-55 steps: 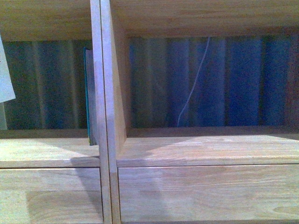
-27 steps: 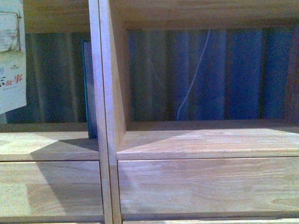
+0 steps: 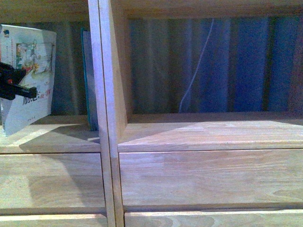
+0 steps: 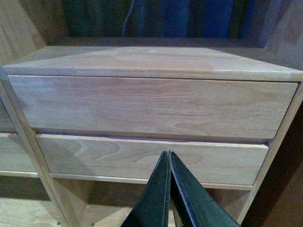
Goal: Organize books on shelf
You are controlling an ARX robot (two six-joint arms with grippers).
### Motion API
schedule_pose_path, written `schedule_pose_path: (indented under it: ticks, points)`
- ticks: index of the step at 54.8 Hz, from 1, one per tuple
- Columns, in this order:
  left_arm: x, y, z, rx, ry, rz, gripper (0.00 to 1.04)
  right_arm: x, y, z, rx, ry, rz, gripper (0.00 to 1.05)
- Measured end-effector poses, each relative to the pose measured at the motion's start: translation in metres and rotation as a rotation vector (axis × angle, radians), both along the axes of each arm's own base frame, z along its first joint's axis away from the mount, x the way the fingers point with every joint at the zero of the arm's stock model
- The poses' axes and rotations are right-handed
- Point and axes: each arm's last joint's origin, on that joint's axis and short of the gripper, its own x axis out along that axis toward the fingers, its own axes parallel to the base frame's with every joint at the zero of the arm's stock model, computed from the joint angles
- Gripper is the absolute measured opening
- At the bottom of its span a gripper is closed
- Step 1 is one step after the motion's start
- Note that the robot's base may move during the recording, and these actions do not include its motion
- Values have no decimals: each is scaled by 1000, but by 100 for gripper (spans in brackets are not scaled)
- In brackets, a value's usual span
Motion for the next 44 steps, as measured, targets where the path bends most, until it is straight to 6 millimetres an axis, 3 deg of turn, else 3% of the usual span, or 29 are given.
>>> schedule_pose_path:
  ticks: [23,34,44]
  points:
    - [43,-23,-6,-138,93,18,7,-8,0,-12,0,-10,1,3]
    - [51,-43,-12,-146,105,-9,7,-11,0,-11,-1,-18,0,3]
    - [55,-49,-13,-148,104,-1,7,-18,0,-15,-1,11,0,3]
